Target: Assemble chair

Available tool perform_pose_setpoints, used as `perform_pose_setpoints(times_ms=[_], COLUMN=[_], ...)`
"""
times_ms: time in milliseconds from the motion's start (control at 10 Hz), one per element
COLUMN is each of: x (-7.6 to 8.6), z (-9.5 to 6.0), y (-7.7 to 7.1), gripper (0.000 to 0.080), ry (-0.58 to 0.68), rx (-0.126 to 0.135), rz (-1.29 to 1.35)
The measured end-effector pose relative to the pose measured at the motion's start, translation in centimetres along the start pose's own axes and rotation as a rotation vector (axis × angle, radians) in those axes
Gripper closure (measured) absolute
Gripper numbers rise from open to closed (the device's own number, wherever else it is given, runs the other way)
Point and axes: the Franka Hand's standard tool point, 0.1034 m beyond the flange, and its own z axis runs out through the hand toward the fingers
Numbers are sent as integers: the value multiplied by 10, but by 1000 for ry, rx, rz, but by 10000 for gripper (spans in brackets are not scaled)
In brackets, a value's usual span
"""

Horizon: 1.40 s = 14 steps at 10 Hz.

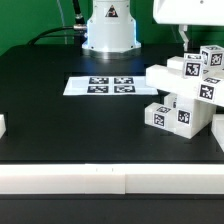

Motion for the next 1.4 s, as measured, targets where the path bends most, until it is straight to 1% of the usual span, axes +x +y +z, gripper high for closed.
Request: perform_pose_setpoints(times_ms=[400, 600, 700, 800, 900, 1000, 1400], x=[3, 3, 3, 3, 3, 3, 3], z=[-1, 0, -1, -1, -1, -1, -1], y=[3, 3, 4, 4, 4, 4, 4], gripper=[151, 151, 269, 422, 422, 514, 514], ry=[4, 4, 4, 4, 5, 4, 4], rx=[-4, -6, -7, -7, -7, -7, -5], rz=[-299, -389, -481, -485, -484, -484, -426])
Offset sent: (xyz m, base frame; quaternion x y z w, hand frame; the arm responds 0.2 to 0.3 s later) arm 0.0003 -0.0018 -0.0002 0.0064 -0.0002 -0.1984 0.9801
